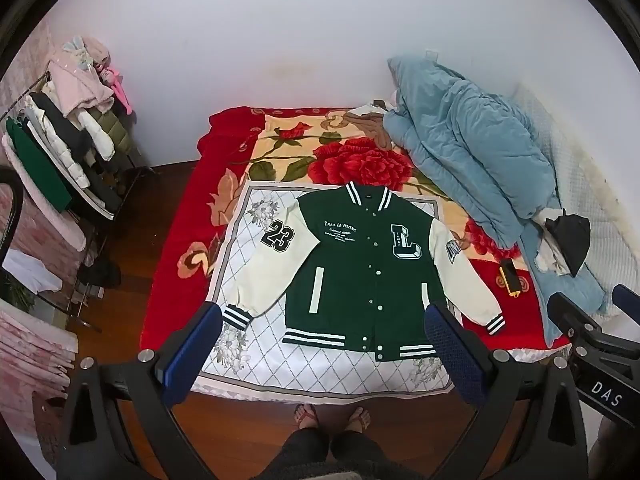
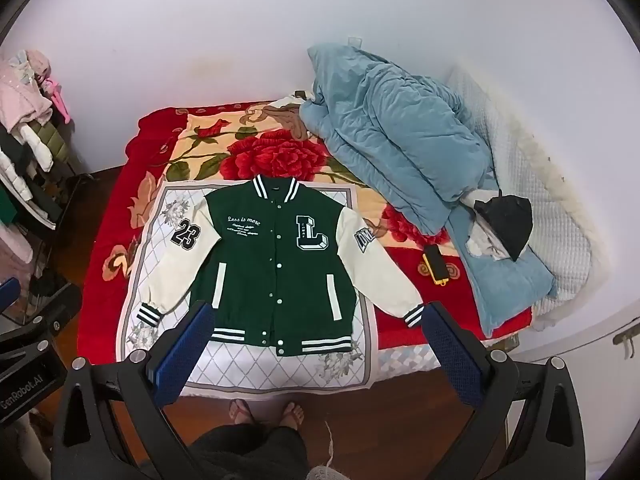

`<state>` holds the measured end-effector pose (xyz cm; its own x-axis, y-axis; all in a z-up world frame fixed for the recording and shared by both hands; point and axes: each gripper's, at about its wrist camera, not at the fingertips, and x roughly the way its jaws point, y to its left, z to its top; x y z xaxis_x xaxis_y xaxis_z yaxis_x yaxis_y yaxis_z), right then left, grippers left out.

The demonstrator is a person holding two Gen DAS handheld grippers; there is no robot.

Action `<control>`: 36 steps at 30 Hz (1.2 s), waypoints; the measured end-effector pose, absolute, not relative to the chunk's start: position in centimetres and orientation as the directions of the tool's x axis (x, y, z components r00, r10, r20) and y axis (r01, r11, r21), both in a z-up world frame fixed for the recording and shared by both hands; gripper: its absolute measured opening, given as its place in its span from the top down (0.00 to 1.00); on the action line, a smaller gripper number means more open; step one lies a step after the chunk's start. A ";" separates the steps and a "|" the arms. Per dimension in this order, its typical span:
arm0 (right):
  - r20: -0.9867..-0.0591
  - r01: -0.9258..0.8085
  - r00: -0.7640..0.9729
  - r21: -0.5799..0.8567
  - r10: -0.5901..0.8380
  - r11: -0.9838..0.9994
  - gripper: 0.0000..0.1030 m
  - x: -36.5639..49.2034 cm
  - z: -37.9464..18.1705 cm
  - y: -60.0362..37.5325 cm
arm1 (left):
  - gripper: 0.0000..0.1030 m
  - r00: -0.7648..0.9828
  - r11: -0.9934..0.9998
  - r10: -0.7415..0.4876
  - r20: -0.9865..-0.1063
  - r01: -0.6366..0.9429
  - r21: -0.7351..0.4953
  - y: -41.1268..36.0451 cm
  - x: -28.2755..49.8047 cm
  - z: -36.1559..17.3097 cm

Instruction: Fold large clothes

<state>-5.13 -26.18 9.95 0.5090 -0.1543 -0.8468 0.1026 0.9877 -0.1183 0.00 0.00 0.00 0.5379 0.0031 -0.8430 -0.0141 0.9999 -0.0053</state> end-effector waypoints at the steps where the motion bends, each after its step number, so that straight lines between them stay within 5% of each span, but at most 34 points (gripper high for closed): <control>1: -0.847 0.104 0.509 -0.119 -0.156 0.987 0.00 -5.0 10.0 -26.2 | 0.00 0.539 1.000 0.002 -0.842 -0.013 -0.006 0.0 0.0 0.0; 36: -0.835 0.094 0.530 -0.115 -0.148 0.989 0.00 -5.9 12.5 -23.7 | 0.00 0.555 1.000 -0.011 -0.832 -0.016 -0.024 0.1 -0.1 0.7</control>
